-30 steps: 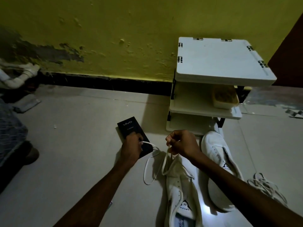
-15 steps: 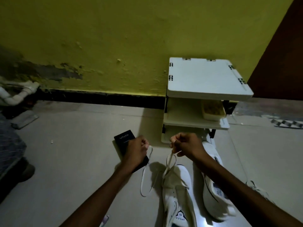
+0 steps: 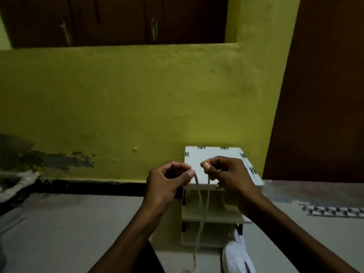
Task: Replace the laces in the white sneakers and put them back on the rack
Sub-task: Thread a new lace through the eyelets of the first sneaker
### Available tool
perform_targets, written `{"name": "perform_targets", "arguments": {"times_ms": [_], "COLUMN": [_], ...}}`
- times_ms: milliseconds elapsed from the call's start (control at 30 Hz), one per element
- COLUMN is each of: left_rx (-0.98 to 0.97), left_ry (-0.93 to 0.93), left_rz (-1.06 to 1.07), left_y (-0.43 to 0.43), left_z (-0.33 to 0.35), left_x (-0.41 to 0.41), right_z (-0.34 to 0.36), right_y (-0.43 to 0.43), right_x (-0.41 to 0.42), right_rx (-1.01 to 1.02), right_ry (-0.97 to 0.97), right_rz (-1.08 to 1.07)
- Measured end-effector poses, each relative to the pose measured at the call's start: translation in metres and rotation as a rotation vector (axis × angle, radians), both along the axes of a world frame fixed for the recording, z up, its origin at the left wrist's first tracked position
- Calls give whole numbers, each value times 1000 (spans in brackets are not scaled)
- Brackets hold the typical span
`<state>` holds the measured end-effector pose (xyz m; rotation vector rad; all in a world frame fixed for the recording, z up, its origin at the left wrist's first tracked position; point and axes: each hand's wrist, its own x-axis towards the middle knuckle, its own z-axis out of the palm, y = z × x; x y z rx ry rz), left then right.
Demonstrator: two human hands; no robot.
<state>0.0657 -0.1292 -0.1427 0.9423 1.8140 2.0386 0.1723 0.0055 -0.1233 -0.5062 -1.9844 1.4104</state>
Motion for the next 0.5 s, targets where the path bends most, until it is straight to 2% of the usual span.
{"name": "perform_targets", "arguments": {"times_ms": [233, 500], "left_rx": [220, 316], "left_ry": [-144, -129], "left_rz": [-66, -65], "left_y": [22, 32], "left_z": [69, 107], "left_x": [19, 35], "right_z": [72, 104], "right_y": [4, 0], "right_x": [13, 30], "right_rx": [33, -72], "right_ry": [125, 160], "right_rz": [2, 0]}}
